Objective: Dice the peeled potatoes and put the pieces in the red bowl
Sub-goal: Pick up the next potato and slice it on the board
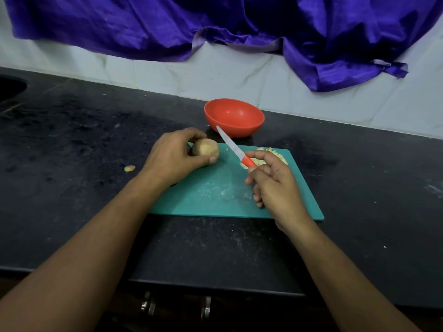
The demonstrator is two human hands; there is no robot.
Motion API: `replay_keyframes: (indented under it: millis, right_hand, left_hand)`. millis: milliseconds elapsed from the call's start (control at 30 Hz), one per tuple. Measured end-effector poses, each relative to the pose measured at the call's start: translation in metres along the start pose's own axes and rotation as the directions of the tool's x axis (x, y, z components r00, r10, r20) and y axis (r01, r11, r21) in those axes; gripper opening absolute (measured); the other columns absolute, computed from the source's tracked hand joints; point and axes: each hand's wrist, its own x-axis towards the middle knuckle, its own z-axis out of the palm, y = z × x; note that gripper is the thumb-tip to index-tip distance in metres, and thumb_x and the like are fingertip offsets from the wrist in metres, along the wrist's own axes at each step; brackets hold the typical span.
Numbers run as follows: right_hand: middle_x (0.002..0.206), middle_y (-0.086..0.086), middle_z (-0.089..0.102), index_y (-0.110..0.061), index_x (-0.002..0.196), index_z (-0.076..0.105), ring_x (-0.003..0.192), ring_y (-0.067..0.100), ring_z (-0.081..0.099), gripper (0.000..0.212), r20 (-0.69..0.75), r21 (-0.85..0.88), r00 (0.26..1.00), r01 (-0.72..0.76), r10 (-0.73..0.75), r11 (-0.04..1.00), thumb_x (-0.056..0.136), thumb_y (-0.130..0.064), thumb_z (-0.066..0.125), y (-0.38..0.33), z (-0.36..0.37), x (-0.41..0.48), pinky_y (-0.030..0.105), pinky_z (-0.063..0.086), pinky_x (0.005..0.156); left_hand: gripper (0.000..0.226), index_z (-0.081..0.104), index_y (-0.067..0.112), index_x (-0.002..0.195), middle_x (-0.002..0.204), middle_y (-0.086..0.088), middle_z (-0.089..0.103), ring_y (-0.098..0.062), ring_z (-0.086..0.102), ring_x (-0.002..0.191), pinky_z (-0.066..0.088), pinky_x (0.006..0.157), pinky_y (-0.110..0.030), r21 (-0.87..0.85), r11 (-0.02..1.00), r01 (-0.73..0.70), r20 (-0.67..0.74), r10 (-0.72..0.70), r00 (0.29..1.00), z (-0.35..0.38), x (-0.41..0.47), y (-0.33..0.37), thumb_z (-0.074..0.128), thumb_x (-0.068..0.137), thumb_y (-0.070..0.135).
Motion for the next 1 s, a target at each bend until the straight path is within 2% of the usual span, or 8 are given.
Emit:
replay_keyframes:
  millis: [100,200,333,433,533,700,900,1000]
  right_hand:
    - [0.084,0.006,0.066,-0.036,0.115,0.063,0.051,0.013,0.049,0.03,-0.026,-0.11,0.999,0.02,-0.023,0.994,0.103,-0.012,0.05,-0.003,-0.005,0.003,0.029,0.041,0.045]
    - [0.083,-0.003,0.065,-0.042,0.122,0.057,0.058,0.013,0.055,0.032,-0.023,-0.345,0.991,0.112,-0.128,0.932,0.103,-0.018,0.049,-0.005,-0.008,0.005,0.039,0.05,0.056]
    - [0.094,-0.01,0.066,-0.038,0.14,0.052,0.068,0.006,0.057,0.045,0.052,-0.563,0.984,0.172,-0.173,0.809,0.102,-0.016,0.047,-0.012,-0.004,0.0,0.035,0.05,0.068]
    - [0.101,-0.007,0.068,-0.038,0.145,0.048,0.071,0.009,0.054,0.045,0.084,-0.613,0.987,0.162,-0.14,0.773,0.104,-0.021,0.044,-0.017,0.002,-0.003,0.031,0.042,0.066]
    - [0.091,-0.009,0.067,-0.038,0.147,0.044,0.069,0.01,0.056,0.043,0.103,-0.693,0.981,0.188,-0.162,0.696,0.106,-0.025,0.043,-0.023,0.007,-0.005,0.031,0.04,0.062]
    - [0.098,-0.002,0.07,-0.033,0.146,0.048,0.083,0.021,0.063,0.043,0.115,-0.776,0.976,0.206,-0.187,0.596,0.104,-0.026,0.041,-0.035,0.012,0.0,0.04,0.053,0.07]
    - [0.087,-0.001,0.066,-0.031,0.129,0.056,0.08,0.023,0.061,0.032,0.131,-0.789,0.974,0.215,-0.185,0.575,0.101,-0.025,0.044,-0.044,0.019,-0.001,0.039,0.047,0.063]
    - [0.093,0.0,0.068,-0.03,0.131,0.056,0.087,0.024,0.062,0.032,0.139,-0.798,0.971,0.227,-0.195,0.559,0.101,-0.026,0.044,-0.048,0.022,-0.001,0.039,0.048,0.066]
  left_hand:
    - [0.052,0.066,0.031,0.108,0.095,0.015,0.067,0.0,0.061,0.08,0.044,0.066,-0.025,-0.003,1.0,-0.024,0.015,0.024,1.0,0.012,-0.004,0.011,0.086,0.068,0.058]
    - [0.052,0.061,0.031,0.102,0.09,0.015,0.063,-0.003,0.06,0.081,0.038,0.062,-0.023,0.02,1.0,-0.019,0.03,0.018,0.999,0.018,-0.006,0.015,0.084,0.068,0.062]
    - [0.05,0.067,0.029,0.112,0.086,0.017,0.065,-0.002,0.062,0.079,0.051,0.07,-0.031,0.004,1.0,-0.025,0.106,0.025,0.994,0.006,-0.007,0.014,0.084,0.074,0.056]
    - [0.047,0.07,0.026,0.115,0.082,0.019,0.064,-0.002,0.063,0.076,0.054,0.074,-0.033,-0.01,1.0,-0.025,0.112,0.026,0.993,0.003,-0.007,0.014,0.086,0.076,0.049]
    - [0.047,0.069,0.026,0.113,0.092,0.015,0.069,-0.002,0.064,0.077,0.055,0.073,-0.032,-0.032,0.999,-0.021,0.093,0.024,0.995,0.005,-0.007,0.014,0.086,0.075,0.049]
    - [0.048,0.07,0.028,0.113,0.097,0.016,0.071,0.0,0.064,0.075,0.051,0.07,-0.025,-0.04,0.999,-0.025,0.096,0.028,0.995,0.006,-0.005,0.012,0.088,0.074,0.049]
    - [0.044,0.075,0.033,0.112,0.099,0.019,0.074,0.003,0.066,0.075,0.054,0.076,-0.026,-0.076,0.997,-0.018,0.1,0.025,0.995,0.001,-0.006,0.013,0.089,0.072,0.047]
    - [0.047,0.076,0.033,0.116,0.1,0.022,0.073,0.006,0.065,0.077,0.051,0.076,-0.02,-0.097,0.995,-0.015,0.125,0.027,0.992,-0.001,-0.005,0.012,0.089,0.073,0.045]
